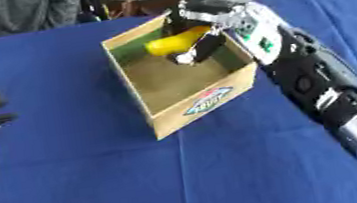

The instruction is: Pick up objects on the table and place them in the box.

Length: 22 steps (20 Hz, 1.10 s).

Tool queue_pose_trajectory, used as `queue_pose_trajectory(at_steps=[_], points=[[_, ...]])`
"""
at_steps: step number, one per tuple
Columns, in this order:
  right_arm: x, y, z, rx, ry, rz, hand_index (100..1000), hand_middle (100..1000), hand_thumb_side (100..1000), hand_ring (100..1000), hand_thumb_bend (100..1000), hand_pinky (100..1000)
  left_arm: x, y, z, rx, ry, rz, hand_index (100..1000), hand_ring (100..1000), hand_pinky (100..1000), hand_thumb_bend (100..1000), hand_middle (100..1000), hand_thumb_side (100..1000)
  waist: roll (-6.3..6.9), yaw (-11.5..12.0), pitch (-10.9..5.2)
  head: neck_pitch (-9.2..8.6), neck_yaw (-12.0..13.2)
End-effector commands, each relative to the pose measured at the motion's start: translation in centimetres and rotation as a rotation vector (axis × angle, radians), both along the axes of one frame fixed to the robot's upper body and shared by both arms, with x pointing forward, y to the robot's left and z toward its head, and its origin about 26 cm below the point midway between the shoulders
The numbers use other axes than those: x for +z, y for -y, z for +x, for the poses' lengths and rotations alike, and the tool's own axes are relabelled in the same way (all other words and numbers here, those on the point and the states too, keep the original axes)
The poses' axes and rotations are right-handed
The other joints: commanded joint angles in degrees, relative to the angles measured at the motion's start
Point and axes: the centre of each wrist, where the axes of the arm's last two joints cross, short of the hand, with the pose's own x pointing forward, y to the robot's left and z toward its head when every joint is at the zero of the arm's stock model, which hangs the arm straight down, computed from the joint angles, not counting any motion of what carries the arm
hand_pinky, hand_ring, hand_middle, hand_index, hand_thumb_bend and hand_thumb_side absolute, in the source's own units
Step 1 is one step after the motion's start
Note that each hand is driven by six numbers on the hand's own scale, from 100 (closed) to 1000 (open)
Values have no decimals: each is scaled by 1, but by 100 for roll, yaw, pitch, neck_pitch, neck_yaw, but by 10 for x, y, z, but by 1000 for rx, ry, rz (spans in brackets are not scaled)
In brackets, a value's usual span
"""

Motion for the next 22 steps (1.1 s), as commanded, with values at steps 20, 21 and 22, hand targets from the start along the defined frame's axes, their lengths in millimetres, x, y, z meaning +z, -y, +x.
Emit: queue_pose_trajectory(at_steps=[20,21,22], points=[[14,13,1,3,33,48,875,795,568,771,460,814,7,-3,-1,6,25,6,686,807,741,447,738,999,45,-208,-148,-41,150],[21,18,0,0,61,85,862,774,560,750,429,801,7,-4,-1,10,24,6,686,807,741,448,738,999,43,-240,-153,-39,173],[30,25,-1,-5,95,121,848,756,546,734,413,788,6,-5,-1,15,22,5,686,807,741,448,738,999,41,-286,-165,-27,208]])
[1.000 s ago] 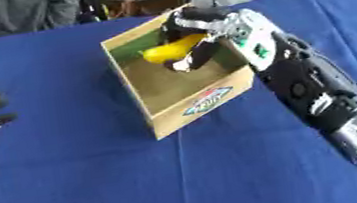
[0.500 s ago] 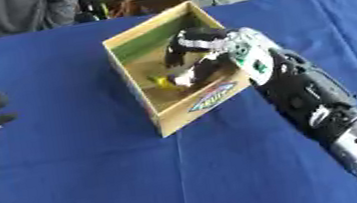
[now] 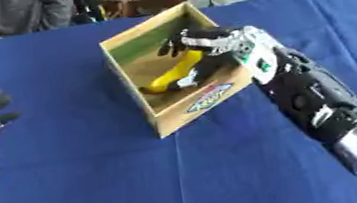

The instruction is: Pick up objects on the table and place them in the box.

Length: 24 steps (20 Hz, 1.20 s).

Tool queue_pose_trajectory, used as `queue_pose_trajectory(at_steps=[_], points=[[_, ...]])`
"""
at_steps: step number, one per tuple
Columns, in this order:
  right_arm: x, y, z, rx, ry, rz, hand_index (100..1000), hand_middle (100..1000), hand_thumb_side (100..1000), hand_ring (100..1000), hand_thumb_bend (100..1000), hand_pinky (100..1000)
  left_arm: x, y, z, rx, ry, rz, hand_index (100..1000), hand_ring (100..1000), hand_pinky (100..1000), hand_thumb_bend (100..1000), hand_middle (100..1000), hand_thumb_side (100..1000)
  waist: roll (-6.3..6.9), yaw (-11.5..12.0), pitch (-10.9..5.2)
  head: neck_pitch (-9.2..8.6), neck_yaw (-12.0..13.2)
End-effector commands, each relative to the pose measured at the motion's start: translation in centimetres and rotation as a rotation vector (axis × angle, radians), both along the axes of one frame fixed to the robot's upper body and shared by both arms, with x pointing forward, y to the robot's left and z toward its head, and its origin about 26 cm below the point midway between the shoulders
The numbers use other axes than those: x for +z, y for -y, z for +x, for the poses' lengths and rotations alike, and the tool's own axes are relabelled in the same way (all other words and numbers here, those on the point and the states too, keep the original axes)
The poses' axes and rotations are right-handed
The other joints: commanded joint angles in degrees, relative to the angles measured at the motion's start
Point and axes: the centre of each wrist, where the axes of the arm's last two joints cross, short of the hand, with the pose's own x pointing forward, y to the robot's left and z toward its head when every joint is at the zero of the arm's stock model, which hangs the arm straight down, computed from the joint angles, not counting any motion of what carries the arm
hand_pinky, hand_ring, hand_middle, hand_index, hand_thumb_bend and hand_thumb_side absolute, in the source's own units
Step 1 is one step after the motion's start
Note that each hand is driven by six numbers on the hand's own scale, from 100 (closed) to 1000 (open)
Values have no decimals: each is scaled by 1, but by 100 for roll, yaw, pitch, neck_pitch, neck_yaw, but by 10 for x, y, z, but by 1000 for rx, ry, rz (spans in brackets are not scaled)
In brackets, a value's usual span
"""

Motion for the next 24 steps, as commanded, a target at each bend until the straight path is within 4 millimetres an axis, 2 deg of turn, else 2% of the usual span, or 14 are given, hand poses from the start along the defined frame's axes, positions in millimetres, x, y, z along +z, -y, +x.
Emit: queue_pose_trajectory(at_steps=[1,2,5,8,10,13,17,18,22,24], points=[[44,21,-2,-11,146,111,848,756,546,734,413,788,7,-5,-1,18,23,7,686,807,741,448,738,999,2,-47,-136,-20,101],[50,32,-4,-21,178,146,827,726,531,709,370,775,5,-8,-2,28,19,7,685,807,741,448,738,1000,2,-104,-151,-9,169],[60,71,-13,-84,255,238,819,719,537,706,347,776,3,-15,-4,59,12,6,685,807,741,448,738,999,12,-279,-176,7,330],[63,110,-26,-180,307,324,817,719,594,709,278,782,2,-18,-5,79,12,2,685,807,741,448,738,999,27,-437,-168,3,442],[64,134,-36,-248,337,379,822,728,661,719,199,787,2,-20,-5,92,14,1,685,807,741,448,738,1000,42,-557,-142,-22,530],[59,160,-52,-333,367,464,827,729,739,720,100,771,5,-28,-5,136,29,-12,685,807,740,450,738,997,73,-750,-71,-123,674],[30,183,-64,-451,328,566,834,733,766,720,100,770,6,-36,-7,179,34,-12,685,807,740,450,738,998,92,-908,-36,-156,784],[23,184,-68,-467,320,582,837,736,792,724,100,779,6,-36,-7,181,33,-13,684,807,740,451,737,999,92,-917,-33,-155,787],[-25,187,-76,-576,220,703,839,746,813,735,100,794,5,-38,-7,197,31,-20,684,808,740,449,737,1000,110,-1047,21,-186,852],[-39,184,-83,-606,200,750,838,745,816,733,100,794,4,-37,-7,195,28,-18,684,808,740,449,737,1000,115,-1054,14,-166,824]])
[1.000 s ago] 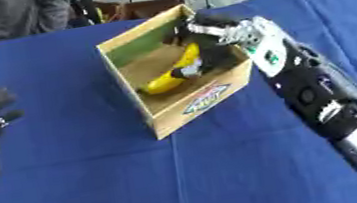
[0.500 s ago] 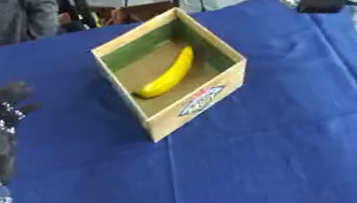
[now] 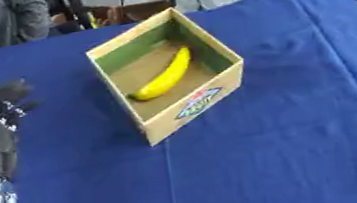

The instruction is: Pick up objects on the table and place them in the box.

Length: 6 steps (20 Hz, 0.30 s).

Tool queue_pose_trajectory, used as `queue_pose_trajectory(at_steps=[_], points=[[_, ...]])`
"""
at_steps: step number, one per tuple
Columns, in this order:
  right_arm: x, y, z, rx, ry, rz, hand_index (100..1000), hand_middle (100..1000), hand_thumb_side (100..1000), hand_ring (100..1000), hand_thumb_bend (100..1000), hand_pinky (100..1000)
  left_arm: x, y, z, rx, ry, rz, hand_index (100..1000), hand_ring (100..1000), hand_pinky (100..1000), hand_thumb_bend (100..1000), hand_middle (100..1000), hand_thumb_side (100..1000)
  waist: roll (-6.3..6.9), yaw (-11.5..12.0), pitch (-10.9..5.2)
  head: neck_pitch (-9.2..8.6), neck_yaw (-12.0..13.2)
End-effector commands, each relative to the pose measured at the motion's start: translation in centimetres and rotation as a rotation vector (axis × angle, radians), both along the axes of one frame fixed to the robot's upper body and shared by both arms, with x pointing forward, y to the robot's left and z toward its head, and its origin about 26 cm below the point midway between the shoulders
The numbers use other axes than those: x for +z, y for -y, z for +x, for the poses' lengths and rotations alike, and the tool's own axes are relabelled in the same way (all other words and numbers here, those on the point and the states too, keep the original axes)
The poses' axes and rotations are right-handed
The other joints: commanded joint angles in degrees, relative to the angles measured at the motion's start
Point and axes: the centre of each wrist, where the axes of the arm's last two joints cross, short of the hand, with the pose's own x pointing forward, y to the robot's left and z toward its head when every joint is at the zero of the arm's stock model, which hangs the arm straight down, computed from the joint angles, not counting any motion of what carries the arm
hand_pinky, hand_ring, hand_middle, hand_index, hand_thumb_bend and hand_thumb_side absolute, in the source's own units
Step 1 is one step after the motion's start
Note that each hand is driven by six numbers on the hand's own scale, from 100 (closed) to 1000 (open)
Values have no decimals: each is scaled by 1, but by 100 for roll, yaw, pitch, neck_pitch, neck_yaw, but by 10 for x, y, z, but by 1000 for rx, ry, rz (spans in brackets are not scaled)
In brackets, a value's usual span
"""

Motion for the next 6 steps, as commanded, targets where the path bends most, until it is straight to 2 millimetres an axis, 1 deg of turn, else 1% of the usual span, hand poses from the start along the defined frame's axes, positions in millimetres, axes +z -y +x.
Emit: queue_pose_trajectory(at_steps=[1,6], points=[[1,-3,-8,-32,36,78,837,744,817,733,100,794,8,-7,0,15,19,24,684,808,740,450,737,1000,-20,7,-96,-34,-13],[-21,-15,-29,-68,19,177,834,725,827,715,100,791,5,-4,0,3,11,25,684,808,740,449,737,1000,-29,47,-125,30,-89]])
